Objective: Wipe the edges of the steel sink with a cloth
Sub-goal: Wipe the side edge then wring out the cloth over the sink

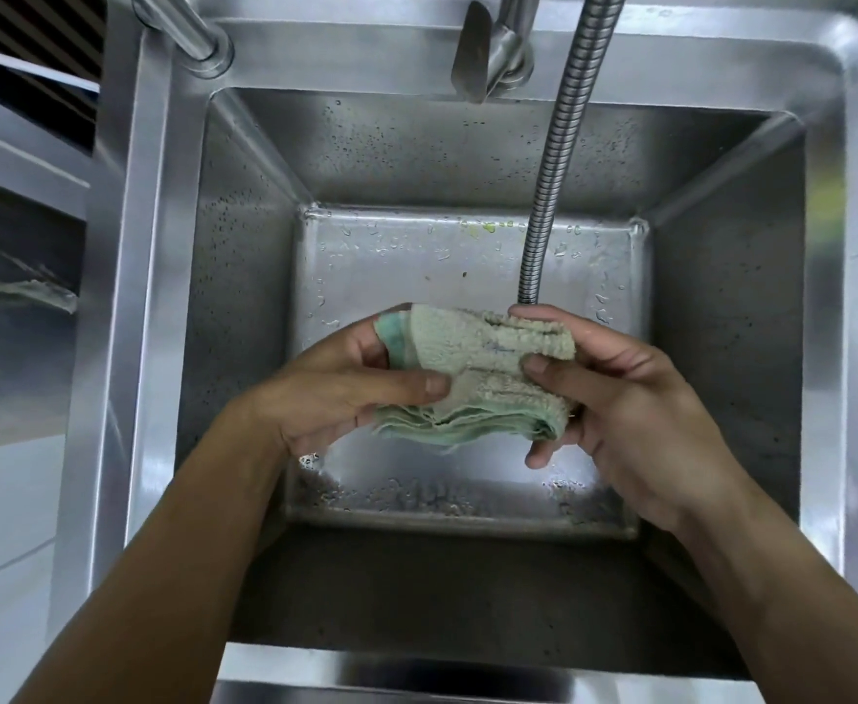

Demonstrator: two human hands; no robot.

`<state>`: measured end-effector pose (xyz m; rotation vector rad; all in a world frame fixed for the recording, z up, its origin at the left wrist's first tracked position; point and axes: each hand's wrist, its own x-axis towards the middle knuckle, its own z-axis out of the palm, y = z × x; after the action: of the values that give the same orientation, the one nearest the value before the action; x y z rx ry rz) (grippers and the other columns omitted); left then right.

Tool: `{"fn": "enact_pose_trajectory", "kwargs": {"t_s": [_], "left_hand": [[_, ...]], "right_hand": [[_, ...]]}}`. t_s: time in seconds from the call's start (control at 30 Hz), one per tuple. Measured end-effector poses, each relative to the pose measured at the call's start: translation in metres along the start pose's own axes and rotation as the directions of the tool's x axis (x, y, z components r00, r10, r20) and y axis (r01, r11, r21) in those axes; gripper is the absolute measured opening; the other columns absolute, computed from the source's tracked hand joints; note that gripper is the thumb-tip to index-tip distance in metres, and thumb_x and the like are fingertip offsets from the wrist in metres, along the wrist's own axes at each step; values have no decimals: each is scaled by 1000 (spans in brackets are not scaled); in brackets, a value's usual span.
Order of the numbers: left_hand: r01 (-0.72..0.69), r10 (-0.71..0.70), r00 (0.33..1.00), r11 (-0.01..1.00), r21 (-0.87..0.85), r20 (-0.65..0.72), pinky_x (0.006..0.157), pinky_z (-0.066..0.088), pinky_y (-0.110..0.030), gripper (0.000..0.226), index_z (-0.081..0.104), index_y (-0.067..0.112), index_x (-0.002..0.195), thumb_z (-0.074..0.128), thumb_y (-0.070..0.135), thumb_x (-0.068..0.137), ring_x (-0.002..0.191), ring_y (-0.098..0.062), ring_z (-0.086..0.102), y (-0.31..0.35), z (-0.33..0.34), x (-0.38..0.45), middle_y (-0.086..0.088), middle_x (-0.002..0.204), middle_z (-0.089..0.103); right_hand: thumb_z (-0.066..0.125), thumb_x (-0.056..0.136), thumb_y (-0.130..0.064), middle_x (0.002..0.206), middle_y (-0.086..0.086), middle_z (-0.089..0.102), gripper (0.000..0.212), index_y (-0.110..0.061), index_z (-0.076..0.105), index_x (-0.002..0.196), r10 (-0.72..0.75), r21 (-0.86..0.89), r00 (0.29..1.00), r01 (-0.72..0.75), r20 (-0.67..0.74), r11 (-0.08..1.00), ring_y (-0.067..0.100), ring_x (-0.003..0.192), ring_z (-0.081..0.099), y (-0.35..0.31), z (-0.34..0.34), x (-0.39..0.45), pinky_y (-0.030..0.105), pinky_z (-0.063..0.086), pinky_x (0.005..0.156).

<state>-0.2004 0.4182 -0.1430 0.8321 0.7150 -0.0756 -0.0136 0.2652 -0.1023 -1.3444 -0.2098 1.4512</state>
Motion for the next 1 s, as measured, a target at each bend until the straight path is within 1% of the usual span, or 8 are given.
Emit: {"fn": "enact_pose_trajectory", "kwargs": {"t_s": [0.17, 0.27, 0.33, 0.5, 0.63, 0.77, 0.87, 1.0], "left_hand": [[-68, 71, 997, 994, 86, -33, 41, 43, -20, 56, 71, 22, 59, 47, -21, 86, 60, -13, 61, 13, 12, -10, 4, 75, 69], [-5, -15, 989, 991, 134, 144, 58, 54, -27, 16, 75, 17, 71, 61, 19, 77, 76, -20, 66, 28, 11, -14, -6, 86, 69], [58, -87, 989, 973, 224, 121, 64, 57, -27, 31, 75, 17, 73, 66, 42, 87, 77, -20, 68, 33, 13, -15, -7, 85, 70], [173, -224, 970, 914, 368, 100, 57, 55, -21, 30, 61, 15, 109, 79, 17, 86, 82, -16, 67, 37, 23, -7, -1, 95, 76], [329, -506, 833, 779, 534, 225, 58, 58, -24, 36, 64, 14, 119, 69, 17, 84, 77, -19, 73, 52, 33, 2, -6, 103, 79], [168, -481, 870, 494, 853, 107, 55, 52, -23, 7, 66, 17, 98, 71, 19, 95, 64, -16, 67, 61, 52, 10, 7, 83, 73], [-95, -229, 965, 144, 985, 127, 64, 50, -21, 21, 62, 34, 106, 74, 30, 89, 68, -1, 64, 58, 66, 6, 16, 83, 70], [-230, 104, 958, -276, 933, 267, 56, 33, -31, 41, 35, 38, 114, 68, 34, 90, 73, -13, 53, 48, 84, 0, 12, 90, 59]], "right_hand": [[41, 90, 25, 116, 13, 75, 56, -12, 80, 74, -70, -104, 994, 78, 79, 991, 36, 91, 72, -1, -7, 0, 34, 59, 55], [53, 82, -5, 122, 14, 73, 27, -3, 80, 81, -35, -121, 982, 58, 184, 991, 29, 102, 70, -9, -19, -1, 35, 57, 70], [61, 80, -16, 123, 10, 73, 24, -2, 80, 85, -38, -214, 976, 85, 214, 973, 23, 116, 68, -12, -27, -7, 40, 54, 88], [64, 93, 10, 110, 3, 76, 34, -8, 72, 121, -118, -359, 963, 202, 244, 911, 14, 95, 66, -10, -23, -22, 21, 51, 85], [64, 96, 7, 106, 7, 77, 35, -18, 73, 119, -235, -456, 955, 293, 180, 841, 34, 96, 71, 2, -17, -25, 39, 57, 89], [73, 92, -2, 115, 1, 72, 28, -21, 67, 111, -251, -597, 953, 301, 168, 743, 25, 100, 70, 6, -11, -32, 45, 58, 90], [82, 76, -40, 108, -4, 72, 40, -23, 65, 108, 82, -609, 984, 30, 156, 793, 15, 89, 68, -19, -29, -28, 39, 56, 75], [83, 67, -57, 121, 4, 75, 74, -16, 65, 126, 597, -722, 723, -198, 349, 663, 30, 110, 71, -29, -45, -4, 34, 59, 81]]}}
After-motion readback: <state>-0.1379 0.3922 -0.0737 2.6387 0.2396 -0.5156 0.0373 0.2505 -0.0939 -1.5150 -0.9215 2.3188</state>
